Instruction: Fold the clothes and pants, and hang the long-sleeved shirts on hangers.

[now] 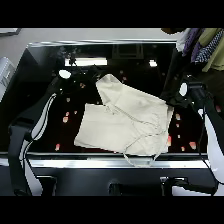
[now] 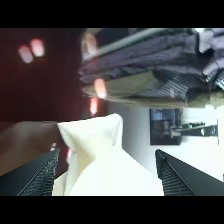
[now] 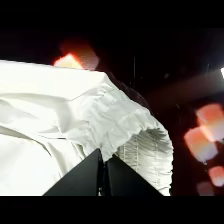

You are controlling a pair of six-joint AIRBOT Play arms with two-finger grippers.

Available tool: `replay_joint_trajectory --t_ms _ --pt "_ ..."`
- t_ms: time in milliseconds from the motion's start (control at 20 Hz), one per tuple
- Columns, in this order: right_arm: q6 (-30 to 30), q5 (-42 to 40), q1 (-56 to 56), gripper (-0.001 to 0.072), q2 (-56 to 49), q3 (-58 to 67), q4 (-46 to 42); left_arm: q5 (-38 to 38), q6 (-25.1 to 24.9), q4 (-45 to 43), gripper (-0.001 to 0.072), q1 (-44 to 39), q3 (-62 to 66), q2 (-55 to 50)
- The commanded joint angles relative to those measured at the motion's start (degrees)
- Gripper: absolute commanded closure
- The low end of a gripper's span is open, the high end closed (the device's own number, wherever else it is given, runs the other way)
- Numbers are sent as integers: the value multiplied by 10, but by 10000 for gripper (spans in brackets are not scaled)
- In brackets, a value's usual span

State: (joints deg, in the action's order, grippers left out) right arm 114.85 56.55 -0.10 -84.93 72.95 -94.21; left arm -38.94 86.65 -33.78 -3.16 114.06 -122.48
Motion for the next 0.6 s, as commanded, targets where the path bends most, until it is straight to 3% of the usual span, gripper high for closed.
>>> replay_joint_trajectory --t_ms 0,150,250,300,350,450,500,550 --pt "-6 4 1 687 0 1 7 -18 -12 -10 37 -16 32 -28" --pt "-6 5 1 687 0 1 7 -42 -15 -10 49 -23 32 -44" --pt "-6 5 1 687 0 1 7 -43 -17 -13 190 -28 31 -48" --pt "-6 5 1 687 0 1 7 -41 -27 -13 216 -30 31 -49" --pt "-6 5 1 687 0 1 7 -41 -28 -13 298 -30 32 -49" --pt "-6 5 1 687 0 1 7 -42 -44 -12 613 -29 32 -48" --pt "-6 4 1 687 0 1 7 -41 -44 -12 697 -28 32 -47" --pt "-7 2 1 687 1 1 7 -42 -44 -11 697 -25 33 -46"
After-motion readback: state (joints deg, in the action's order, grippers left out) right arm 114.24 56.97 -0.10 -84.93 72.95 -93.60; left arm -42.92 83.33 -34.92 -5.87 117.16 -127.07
